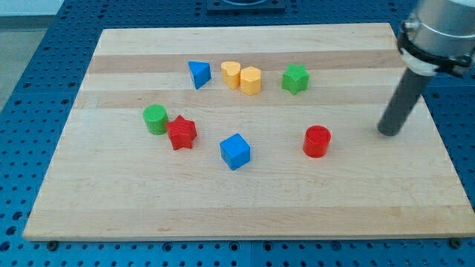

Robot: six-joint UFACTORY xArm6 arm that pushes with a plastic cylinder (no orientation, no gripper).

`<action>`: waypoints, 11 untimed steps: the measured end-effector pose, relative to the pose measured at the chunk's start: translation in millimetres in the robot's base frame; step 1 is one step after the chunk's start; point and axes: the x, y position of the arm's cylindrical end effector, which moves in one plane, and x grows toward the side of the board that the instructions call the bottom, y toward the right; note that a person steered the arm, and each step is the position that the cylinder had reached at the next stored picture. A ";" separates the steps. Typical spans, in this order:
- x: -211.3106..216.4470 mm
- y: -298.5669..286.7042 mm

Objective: Slide the yellow hexagon along with yellow heart up a bit

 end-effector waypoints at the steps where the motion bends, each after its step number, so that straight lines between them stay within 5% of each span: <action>1: -27.9 -53.0; 6: -56.3 -182.8; 11: -75.0 -194.1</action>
